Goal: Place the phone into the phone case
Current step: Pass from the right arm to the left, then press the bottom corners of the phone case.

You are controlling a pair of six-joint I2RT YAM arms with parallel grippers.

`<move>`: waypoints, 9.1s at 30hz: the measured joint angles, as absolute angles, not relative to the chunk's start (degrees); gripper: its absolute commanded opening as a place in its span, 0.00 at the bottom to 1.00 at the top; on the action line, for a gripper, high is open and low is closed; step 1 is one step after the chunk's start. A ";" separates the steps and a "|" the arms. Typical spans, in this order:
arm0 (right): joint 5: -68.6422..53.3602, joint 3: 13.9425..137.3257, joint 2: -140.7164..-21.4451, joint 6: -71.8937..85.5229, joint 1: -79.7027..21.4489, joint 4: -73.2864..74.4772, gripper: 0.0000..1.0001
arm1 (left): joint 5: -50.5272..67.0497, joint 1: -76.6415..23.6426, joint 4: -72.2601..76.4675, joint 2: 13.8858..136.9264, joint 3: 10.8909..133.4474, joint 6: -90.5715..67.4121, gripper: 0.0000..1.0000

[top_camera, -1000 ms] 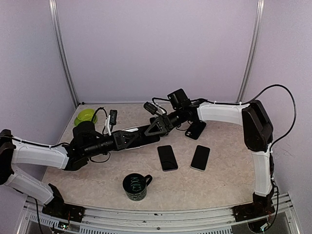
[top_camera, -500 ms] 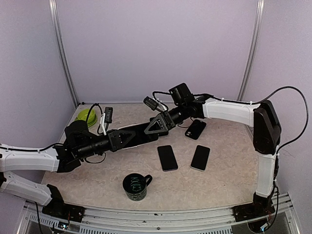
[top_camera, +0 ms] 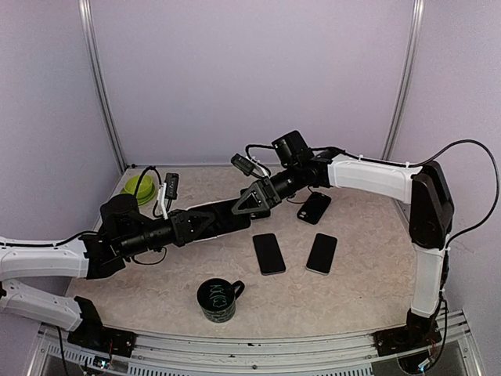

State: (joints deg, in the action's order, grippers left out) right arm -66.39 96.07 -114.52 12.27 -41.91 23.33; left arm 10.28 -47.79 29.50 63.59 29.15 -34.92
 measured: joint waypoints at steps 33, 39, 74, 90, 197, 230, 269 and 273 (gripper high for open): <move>-52.14 94.13 -104.60 2.28 -42.39 30.28 0.53 | 12.97 -49.21 16.93 53.63 31.11 -24.01 0.00; -49.78 96.57 -104.14 -2.04 -42.35 33.12 0.53 | 13.02 -49.34 14.04 50.22 31.11 -22.04 0.00; -56.55 106.48 -111.28 -8.93 -41.36 34.85 0.54 | -0.97 -49.34 2.28 40.82 33.61 -22.74 0.00; -63.20 105.41 -113.32 -4.45 -38.00 27.77 0.55 | -3.07 -49.34 -2.44 42.44 38.72 -23.81 0.00; -75.81 84.12 -103.39 14.33 -45.19 0.25 0.72 | 12.49 -49.34 8.75 33.10 27.24 -27.09 0.00; -84.73 85.78 -110.02 20.10 -50.74 -8.93 0.50 | 20.43 -49.39 15.55 35.03 24.40 -28.21 0.00; -70.39 92.31 -111.22 14.35 -51.24 3.86 0.28 | 13.02 -49.19 11.40 31.27 23.70 -29.30 0.00; -68.62 92.44 -111.22 13.04 -51.92 6.87 0.42 | 13.67 -49.30 10.83 32.25 23.70 -29.08 0.00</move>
State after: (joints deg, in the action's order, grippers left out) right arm -68.62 92.44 -111.22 13.04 -51.92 6.87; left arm 13.67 -49.30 10.83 32.25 23.70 -29.08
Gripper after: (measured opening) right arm 0.344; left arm 0.113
